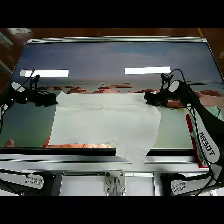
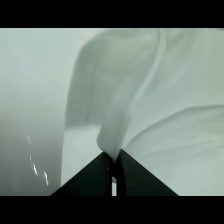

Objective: Fold the shirts.

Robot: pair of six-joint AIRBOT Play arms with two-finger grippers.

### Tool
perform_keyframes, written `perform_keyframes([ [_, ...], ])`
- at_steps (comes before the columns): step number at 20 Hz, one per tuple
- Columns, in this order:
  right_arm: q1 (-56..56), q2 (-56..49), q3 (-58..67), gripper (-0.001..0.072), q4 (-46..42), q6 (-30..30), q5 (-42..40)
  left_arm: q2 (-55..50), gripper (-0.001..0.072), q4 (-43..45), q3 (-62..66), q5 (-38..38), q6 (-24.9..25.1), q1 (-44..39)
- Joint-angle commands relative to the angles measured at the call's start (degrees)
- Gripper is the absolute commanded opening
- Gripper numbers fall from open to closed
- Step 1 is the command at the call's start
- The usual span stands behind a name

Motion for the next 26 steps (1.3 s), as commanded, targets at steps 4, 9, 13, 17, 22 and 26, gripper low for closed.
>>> perform_keyframes([
  [4, 0.7, 0.0, 0.0, 0.0077, -3.7, 4.2, 9.0, -3.5, 0.0057, 1.7, 0.3, -10.6, -6.0, 0.0],
  [9, -1.8, 3.2, 4.3, 0.0584, -3.1, -1.2, 19.6, -2.7, 0.0608, 1.7, 6.0, -27.0, -5.9, 4.2],
  [13, -8.2, 11.3, 3.7, 0.0584, -14.0, -5.9, 39.1, 4.7, 0.0594, 4.9, 3.7, -36.2, -5.1, 13.0],
  [17, -20.4, 24.6, -13.0, 0.0583, -8.0, -6.4, 35.1, 17.0, 0.0607, 4.3, -16.3, -28.4, -1.8, 25.4],
  [22, -24.3, 31.4, -28.9, 0.0582, -0.8, -9.7, 29.4, 19.0, 0.0611, 1.6, -33.8, -20.1, 5.5, 29.9],
  [26, -24.3, 31.4, -30.7, 0.0581, -0.2, -9.7, 27.4, 18.9, 0.0609, -1.3, -36.8, -14.5, 6.4, 27.9],
])
